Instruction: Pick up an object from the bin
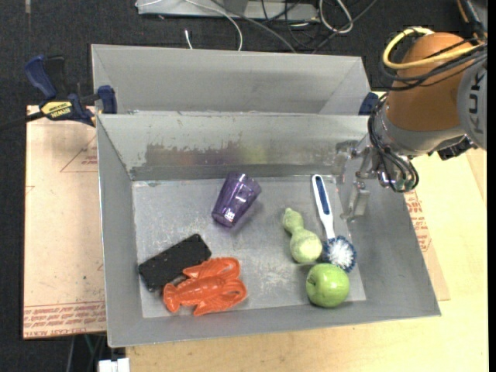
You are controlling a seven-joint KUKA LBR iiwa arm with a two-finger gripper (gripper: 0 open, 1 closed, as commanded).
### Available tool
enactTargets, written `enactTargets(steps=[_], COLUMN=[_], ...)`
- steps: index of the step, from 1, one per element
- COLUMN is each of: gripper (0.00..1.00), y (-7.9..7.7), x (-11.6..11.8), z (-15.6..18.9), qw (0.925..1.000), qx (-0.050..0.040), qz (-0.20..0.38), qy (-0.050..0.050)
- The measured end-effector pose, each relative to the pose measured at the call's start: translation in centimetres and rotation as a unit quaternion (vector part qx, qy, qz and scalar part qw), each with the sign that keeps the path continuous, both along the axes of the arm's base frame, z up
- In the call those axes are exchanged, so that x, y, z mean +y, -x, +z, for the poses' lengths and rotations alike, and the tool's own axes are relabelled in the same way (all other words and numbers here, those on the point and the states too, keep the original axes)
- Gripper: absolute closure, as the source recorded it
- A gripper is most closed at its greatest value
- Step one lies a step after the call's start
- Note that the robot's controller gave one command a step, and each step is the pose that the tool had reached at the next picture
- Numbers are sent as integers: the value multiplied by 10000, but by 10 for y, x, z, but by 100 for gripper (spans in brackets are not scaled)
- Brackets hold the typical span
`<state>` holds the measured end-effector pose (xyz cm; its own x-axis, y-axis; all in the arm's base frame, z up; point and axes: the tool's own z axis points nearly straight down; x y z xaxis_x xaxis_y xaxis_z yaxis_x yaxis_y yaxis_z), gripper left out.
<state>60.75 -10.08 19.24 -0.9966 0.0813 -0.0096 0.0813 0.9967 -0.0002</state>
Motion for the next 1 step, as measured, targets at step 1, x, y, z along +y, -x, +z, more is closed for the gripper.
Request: enactTargets(steps=[1], gripper=[0], y=[6], x=[50], z=[-41], qw=[10000], qx=[34], qz=[85], qy=[-27])
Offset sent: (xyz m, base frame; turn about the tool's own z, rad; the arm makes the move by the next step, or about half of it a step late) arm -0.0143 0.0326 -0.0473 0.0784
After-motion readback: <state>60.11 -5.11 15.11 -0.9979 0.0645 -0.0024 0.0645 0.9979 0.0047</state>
